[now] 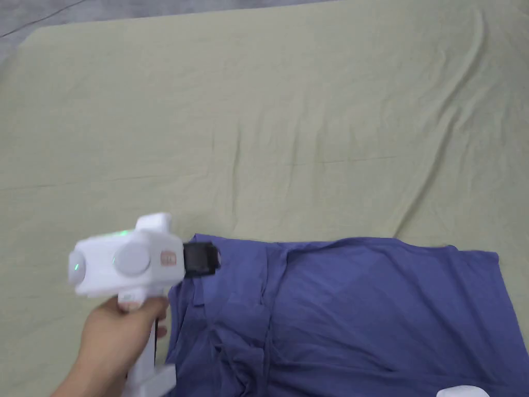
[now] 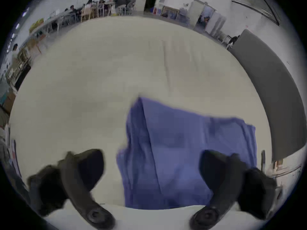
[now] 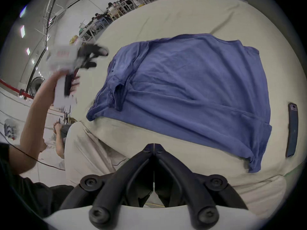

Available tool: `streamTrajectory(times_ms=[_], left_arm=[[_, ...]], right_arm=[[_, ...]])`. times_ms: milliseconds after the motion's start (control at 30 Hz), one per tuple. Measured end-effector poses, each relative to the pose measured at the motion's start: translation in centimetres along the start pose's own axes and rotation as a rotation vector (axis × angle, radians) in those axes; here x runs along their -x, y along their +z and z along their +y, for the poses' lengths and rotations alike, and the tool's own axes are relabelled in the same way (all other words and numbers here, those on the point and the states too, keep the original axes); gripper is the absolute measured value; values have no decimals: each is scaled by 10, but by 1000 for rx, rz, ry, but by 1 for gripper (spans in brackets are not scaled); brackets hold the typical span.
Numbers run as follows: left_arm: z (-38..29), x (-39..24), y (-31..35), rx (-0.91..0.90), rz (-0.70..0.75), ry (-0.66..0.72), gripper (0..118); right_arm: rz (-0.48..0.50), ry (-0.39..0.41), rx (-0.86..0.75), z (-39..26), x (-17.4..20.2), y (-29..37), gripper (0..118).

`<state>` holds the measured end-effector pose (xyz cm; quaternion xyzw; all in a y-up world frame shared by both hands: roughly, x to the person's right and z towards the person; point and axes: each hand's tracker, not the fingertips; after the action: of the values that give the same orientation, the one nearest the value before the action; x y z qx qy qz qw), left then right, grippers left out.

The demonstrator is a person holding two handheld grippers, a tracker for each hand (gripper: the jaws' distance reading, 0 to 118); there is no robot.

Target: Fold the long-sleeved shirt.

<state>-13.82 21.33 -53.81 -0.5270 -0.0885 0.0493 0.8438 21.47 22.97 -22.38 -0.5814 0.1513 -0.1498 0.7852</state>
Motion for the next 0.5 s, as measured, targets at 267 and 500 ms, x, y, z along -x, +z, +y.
streamTrajectory(times_ms=[267,500], left_arm=[[27,-22,-77,210,98,-76,103],[41,-20,-39,103,17,-147,4]], right_arm=[[-95,-89,-30,31,-38,8,2],[-187,-296,-175,155,-140,26,60]])
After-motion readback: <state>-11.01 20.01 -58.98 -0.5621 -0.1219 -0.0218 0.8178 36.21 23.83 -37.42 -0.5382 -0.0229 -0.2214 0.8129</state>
